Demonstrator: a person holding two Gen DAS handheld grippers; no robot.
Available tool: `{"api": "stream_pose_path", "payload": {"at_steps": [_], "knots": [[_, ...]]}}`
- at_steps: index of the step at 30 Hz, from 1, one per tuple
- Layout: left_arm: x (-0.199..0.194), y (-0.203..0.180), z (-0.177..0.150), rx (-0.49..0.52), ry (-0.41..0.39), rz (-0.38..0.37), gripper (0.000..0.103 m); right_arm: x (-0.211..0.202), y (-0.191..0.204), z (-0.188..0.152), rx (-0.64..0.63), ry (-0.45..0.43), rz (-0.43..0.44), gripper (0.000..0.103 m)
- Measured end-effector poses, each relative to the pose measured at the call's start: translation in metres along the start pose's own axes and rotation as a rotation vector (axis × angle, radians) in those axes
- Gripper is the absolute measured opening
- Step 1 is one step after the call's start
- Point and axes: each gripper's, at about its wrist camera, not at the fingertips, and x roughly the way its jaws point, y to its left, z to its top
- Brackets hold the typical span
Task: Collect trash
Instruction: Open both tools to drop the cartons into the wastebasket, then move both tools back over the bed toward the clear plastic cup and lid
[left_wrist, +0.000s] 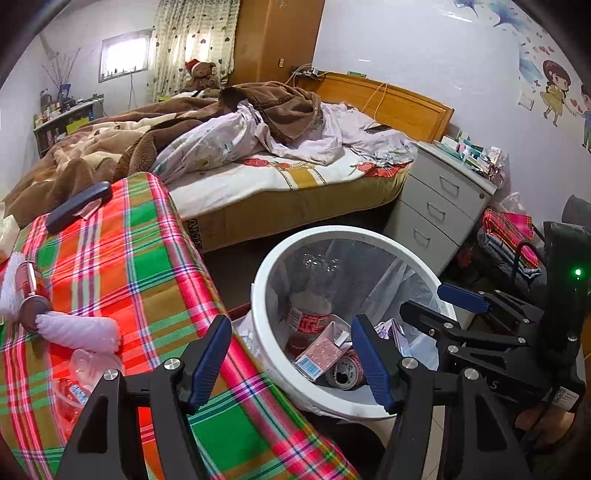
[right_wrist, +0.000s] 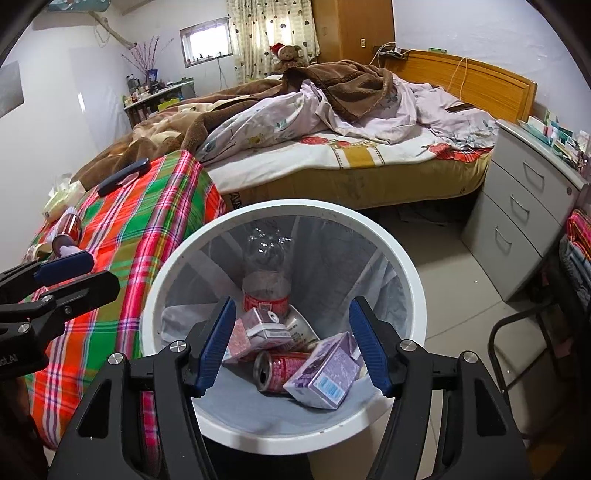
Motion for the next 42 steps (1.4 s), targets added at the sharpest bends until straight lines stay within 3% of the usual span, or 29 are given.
{"api": "stream_pose_path", "payload": {"at_steps": [12, 25, 36, 42], "knots": [[-0.041, 0.034, -0.014, -0.065, -0.065, 0.062, 0.067, -0.012, 0.025, 0.005, -0.027, -0.058, 0.04, 0.066], [-0.087, 0.107, -0.04, -0.196, -0.116, 0.183, 0.067, -0.009, 0.072, 0.009, -0.086, -0.082, 0.133, 0.066], [-0.1, 0.153, -0.07, -0.266, -0.091, 0.244, 0.067, 0.004, 0.119, 0.011, -0.141, -0.064, 0.212, 0.066], [-0.091, 0.169, -0.085, -0.268, -0.048, 0.233, 0.067, 0.012, 0.137, 0.01, -0.16, -0.046, 0.241, 0.066]]}}
